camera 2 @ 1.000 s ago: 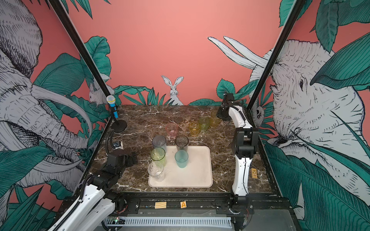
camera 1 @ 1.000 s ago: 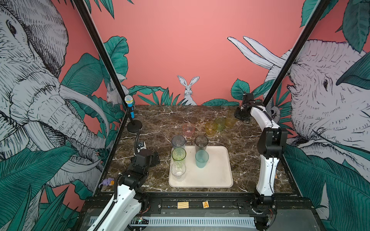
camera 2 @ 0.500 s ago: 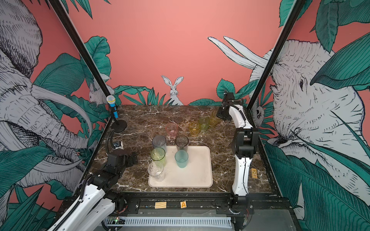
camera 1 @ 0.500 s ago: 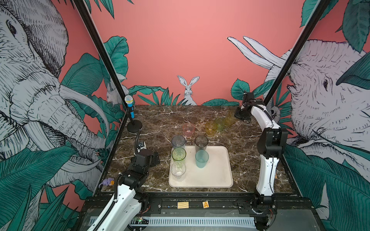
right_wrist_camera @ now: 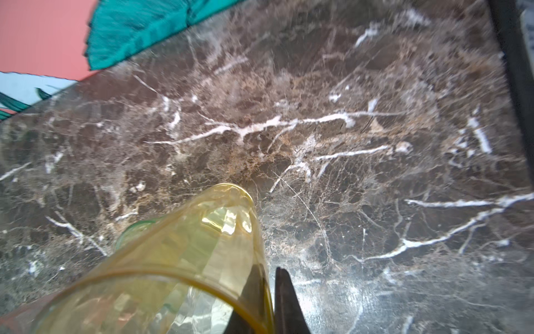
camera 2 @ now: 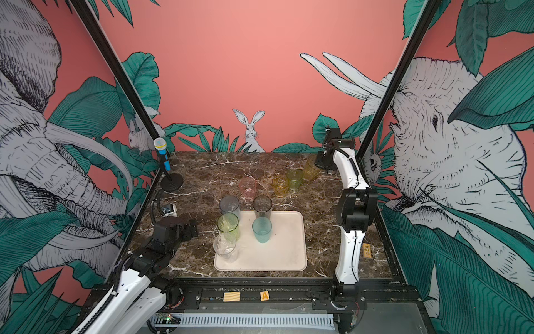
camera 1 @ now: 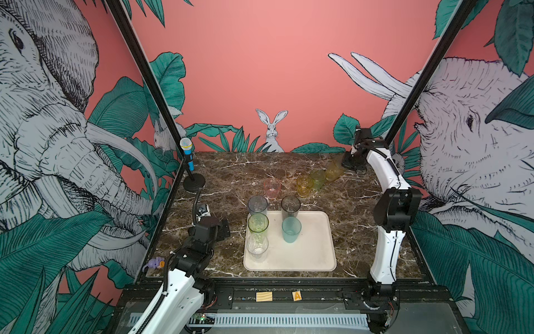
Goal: Place the glasses into the tray
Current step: 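Close the right gripper on the yellow tumbler's rim and lift it, then carry the yellow tumbler with the right gripper toward the tray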
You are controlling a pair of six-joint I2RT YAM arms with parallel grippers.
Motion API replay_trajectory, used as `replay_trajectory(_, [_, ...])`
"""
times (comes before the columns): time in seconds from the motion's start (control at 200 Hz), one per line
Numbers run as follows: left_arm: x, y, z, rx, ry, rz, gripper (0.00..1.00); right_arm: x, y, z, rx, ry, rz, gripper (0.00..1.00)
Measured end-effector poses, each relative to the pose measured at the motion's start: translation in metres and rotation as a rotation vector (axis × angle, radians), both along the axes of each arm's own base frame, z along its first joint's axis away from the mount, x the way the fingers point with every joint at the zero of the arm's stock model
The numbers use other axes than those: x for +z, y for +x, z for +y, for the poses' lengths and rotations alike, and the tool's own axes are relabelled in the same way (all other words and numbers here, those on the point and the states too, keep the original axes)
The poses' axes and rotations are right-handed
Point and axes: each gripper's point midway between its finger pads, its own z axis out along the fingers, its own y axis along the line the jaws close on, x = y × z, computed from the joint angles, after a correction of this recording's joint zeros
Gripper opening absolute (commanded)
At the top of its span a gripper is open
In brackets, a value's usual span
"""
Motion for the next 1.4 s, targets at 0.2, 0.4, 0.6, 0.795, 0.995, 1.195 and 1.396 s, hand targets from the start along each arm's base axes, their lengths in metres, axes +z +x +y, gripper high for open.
replay_trajectory(0.2, [0.002, -0.001, 0.0, 0.001, -0.004, -0.009, 1.0, 0.042, -0.017, -0.005, 0.007, -0.04, -0.053, 0.0])
replay_trajectory(0.4, [0.002, -0.003, 0.001, 0.0, -0.002, -0.005, 1.0, 0.072, -0.039, -0.006, 0.015, -0.084, -0.088, 0.0])
replay_trajectory(0.6, [0.0, -0.005, 0.001, -0.002, 0.0, 0.005, 1.0, 0.083, -0.063, -0.001, 0.038, -0.107, -0.085, 0.0])
replay_trajectory(0.795, [0.002, -0.007, 0.002, -0.002, -0.005, -0.006, 1.0, 0.089, -0.087, 0.008, 0.064, -0.11, -0.079, 0.0])
replay_trajectory(0.995, [0.002, -0.009, 0.003, -0.003, -0.004, -0.003, 0.99, 0.104, -0.116, 0.028, 0.118, -0.107, -0.103, 0.0])
replay_trajectory(1.195, [0.004, -0.009, 0.002, -0.003, -0.014, -0.012, 0.99, 0.111, -0.148, 0.049, 0.182, -0.107, -0.111, 0.0])
replay_trajectory(1.396, [0.005, -0.01, 0.002, 0.0, -0.025, -0.017, 1.0, 0.112, -0.177, 0.062, 0.236, -0.137, -0.109, 0.0])
